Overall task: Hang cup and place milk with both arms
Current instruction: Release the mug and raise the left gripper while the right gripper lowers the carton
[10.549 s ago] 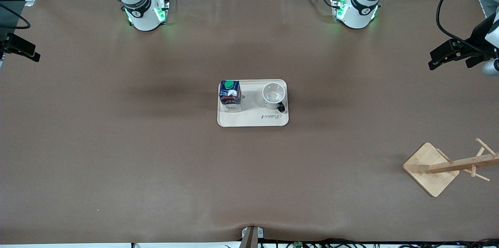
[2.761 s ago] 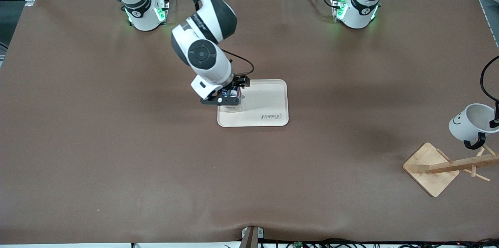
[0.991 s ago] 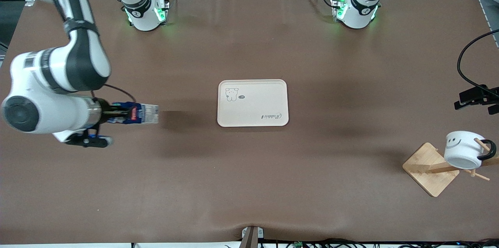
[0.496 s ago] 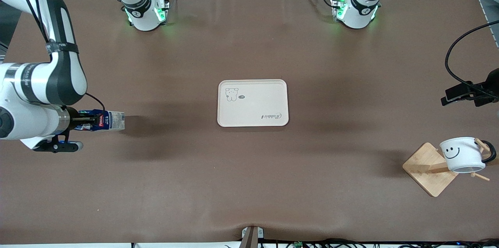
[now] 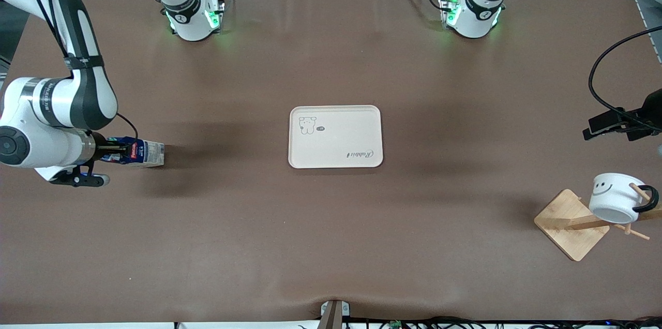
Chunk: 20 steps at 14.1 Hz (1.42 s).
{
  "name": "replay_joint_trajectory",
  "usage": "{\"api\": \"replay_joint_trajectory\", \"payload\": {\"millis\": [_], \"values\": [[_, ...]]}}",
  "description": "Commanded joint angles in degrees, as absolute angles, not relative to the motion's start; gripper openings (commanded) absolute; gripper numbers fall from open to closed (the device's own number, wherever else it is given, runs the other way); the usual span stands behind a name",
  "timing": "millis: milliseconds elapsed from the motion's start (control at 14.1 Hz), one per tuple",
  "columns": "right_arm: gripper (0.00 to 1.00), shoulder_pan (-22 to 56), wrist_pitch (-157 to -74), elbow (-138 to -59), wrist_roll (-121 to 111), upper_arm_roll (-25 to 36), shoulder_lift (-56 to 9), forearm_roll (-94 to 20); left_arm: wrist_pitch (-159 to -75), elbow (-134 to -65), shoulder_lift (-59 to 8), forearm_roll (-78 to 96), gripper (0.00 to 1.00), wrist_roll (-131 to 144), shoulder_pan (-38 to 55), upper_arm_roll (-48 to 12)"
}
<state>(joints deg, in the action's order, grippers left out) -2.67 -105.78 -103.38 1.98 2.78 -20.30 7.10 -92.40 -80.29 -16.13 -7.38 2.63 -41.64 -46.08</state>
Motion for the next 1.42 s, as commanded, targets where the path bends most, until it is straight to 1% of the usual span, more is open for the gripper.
{"api": "replay_joint_trajectory", "payload": {"millis": [0, 71, 212, 283, 425, 496, 566, 708, 779, 850, 991, 1062, 1345], "values": [[0.29, -3.69, -107.93, -107.23, 3.08, 1.67, -19.34, 8.44, -91.58, -79.89, -14.86, -6.95, 1.0, 2.81, -35.19, -39.95], [0.3, -3.6, -107.76, -107.23, 3.25, 1.67, -19.34, 8.35, -91.58, -79.98, -13.98, -6.68, 1.0, 2.73, -31.42, -35.47], [0.35, -3.86, -107.84, -107.66, 3.16, 1.67, -19.51, 8.09, -91.58, -79.89, -13.54, -6.59, 1.0, 2.72, -25.96, -29.47], [0.35, -3.78, -107.93, -108.28, 3.16, 1.58, -19.51, 8.09, -91.58, -79.98, -12.93, -6.94, 1.0, 2.72, -22.62, -26.57], [0.48, -3.34, -107.67, -108.37, 3.25, 1.58, -19.51, 7.91, -91.58, -79.98, -11.78, -7.12, 1.0, 2.9, -15.07, -20.86], [0.53, -3.43, -107.58, -108.28, 3.25, 1.5, -19.51, 7.91, -91.58, -79.98, -11.08, -7.29, 1.0, 2.9, -11.03, -17.26], [0.6, -3.51, -107.49, -108.28, 3.25, 1.49, -19.6, 7.91, -91.58, -80.07, -10.73, -6.86, 1.0, 2.81, -8.46, -14.62], [1.0, -3.52, -107.31, -108.37, 2.9, 1.49, -19.69, 7.82, -91.58, -80.51, -9.41, -7.29, 1.0, 2.73, -5.55, -12.84], [1.0, -3.52, -107.31, -108.37, 2.73, 1.49, -19.69, 7.82, -91.41, -81.03, -8.45, -7.38, 1.0, 3.33, -3.97, -12.14], [1.0, -3.6, -107.31, -108.37, 2.72, 1.49, -19.69, 7.82, -91.41, -81.73, -7.39, -7.3, 1.0, 3.6, -1.52, -9.78], [1.0, -3.43, -107.23, -108.37, 2.72, 1.49, -19.6, 7.82, -91.23, -83.05, -5.37, -6.77, 1.0, 2.99, 5.68, -1.7], [1.0, -3.51, -107.05, -108.37, 2.72, 1.49, -19.6, 7.82, -90.97, -83.06, -5.19, -6.59, 1.0, 2.38, 6.41, -0.63], [1.0, -3.52, -105.21, -106.71, 2.29, 1.32, -19.42, 7.82, -90.88, -83.32, -3.7, -5.72, 1.0, 2.37, 6.5, -0.53]]}}
